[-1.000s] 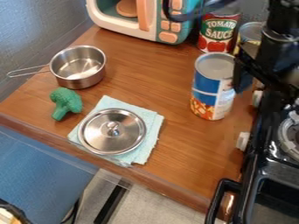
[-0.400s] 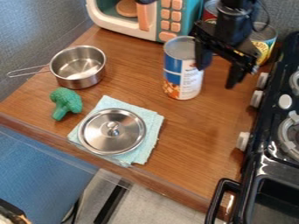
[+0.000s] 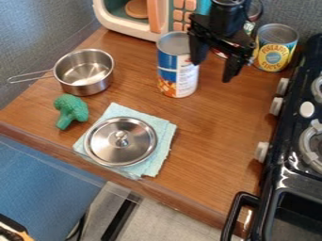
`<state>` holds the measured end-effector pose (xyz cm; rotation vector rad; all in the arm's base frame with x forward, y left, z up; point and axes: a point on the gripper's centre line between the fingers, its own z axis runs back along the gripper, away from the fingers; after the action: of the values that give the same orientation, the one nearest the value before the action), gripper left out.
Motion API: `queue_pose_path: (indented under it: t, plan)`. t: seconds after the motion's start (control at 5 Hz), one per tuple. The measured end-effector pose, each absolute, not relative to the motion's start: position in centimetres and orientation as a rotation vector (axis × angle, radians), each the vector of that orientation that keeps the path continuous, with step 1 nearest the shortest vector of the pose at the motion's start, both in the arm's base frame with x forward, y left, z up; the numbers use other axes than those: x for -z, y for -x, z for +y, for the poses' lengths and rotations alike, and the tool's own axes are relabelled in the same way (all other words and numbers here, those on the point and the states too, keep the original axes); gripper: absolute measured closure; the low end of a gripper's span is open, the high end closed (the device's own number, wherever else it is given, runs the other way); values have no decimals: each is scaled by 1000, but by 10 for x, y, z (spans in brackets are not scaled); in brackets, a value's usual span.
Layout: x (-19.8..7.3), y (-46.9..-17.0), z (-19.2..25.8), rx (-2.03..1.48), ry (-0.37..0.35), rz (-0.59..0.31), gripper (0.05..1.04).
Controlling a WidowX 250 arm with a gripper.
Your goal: Moved the can to the middle of the table
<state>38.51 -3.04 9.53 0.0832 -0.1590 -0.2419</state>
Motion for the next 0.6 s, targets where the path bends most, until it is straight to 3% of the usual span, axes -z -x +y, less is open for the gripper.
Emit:
queue_pose_path:
  t: [0.6]
  plan:
    - [-93,-391,12,145,-87,-135,83]
